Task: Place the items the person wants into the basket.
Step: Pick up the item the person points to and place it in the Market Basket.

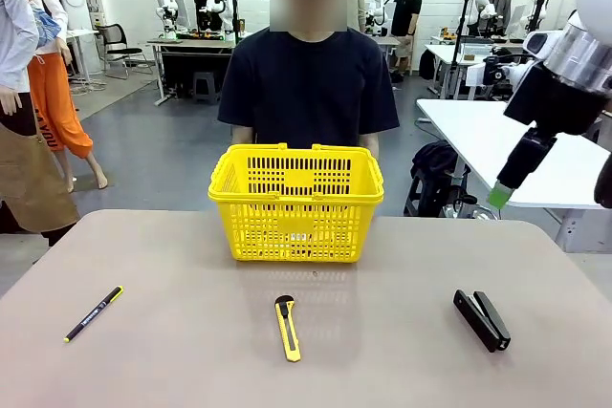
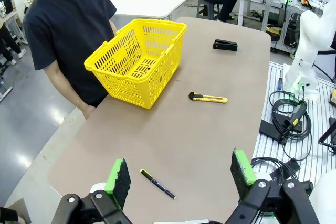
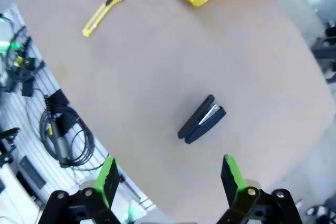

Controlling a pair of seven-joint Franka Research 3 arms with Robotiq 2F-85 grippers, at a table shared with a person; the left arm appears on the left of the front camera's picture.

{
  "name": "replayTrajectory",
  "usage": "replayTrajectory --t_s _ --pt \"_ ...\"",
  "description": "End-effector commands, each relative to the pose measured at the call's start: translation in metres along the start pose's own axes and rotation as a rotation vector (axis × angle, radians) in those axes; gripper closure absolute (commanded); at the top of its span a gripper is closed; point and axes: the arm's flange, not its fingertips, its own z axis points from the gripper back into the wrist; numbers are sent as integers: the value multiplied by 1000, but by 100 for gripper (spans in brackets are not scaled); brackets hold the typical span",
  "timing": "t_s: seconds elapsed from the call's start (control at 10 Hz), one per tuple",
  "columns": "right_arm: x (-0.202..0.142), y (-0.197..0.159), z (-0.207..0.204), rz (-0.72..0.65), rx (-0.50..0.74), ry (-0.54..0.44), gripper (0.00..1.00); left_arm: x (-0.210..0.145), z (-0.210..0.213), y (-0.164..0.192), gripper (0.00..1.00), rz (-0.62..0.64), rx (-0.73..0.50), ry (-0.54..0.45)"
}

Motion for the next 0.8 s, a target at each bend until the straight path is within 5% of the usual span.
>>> replayTrajectory --t_s 0.0,0.7 --pt "-5 10 1 -4 -8 2 0 -1 1 0 0 -23 -7 -17" --pt "-5 10 1 -4 -8 2 0 -1 1 0 0 -23 -7 -17"
